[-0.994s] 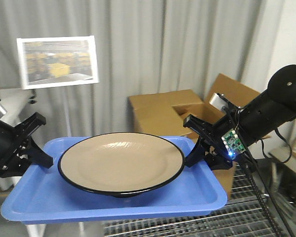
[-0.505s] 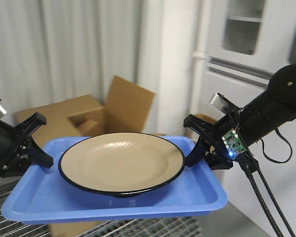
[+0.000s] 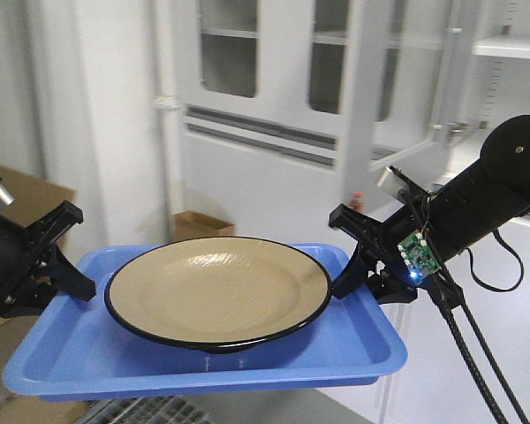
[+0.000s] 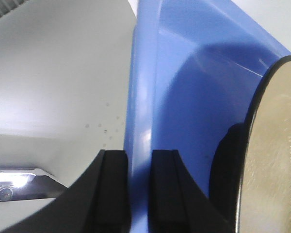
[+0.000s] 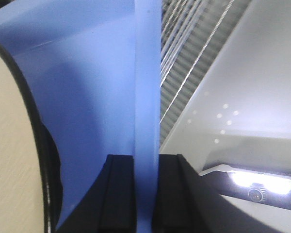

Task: Place disk in tray to left cabinet
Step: 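Carry the tray with both grippers while driving to the open cabinet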

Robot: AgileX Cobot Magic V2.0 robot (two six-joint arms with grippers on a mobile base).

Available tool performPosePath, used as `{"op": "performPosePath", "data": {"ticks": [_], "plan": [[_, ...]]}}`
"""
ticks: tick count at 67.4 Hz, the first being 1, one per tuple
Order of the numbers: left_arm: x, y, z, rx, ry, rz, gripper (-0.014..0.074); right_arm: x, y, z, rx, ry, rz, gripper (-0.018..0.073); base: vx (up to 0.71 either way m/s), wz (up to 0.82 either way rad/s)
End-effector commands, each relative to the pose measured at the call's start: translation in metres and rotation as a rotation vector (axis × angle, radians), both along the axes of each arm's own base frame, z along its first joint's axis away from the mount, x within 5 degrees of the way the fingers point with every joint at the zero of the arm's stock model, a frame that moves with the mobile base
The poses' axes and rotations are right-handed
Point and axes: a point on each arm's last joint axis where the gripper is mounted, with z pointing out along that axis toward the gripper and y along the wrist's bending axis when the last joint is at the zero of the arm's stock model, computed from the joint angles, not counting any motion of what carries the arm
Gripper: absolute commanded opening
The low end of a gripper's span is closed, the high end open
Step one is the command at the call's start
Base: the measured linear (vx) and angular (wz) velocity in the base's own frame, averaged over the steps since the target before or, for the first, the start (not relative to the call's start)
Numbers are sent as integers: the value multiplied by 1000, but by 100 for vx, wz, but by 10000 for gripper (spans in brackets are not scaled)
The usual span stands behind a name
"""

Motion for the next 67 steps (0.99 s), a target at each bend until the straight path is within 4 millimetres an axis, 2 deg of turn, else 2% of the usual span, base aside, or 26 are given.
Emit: {"op": "performPosePath", "data": {"ticks": [1, 44, 67], "plan": [[-17, -19, 37, -182, -59, -34, 0, -20, 13, 41, 162, -55, 41, -4, 16, -62], [-17, -19, 37, -182, -59, -34, 0, -20, 13, 41, 162, -55, 41, -4, 18, -68], [-17, -19, 37, -182, -59, -34, 0, -20, 13, 41, 162, -55, 41, -4, 22, -42]]}}
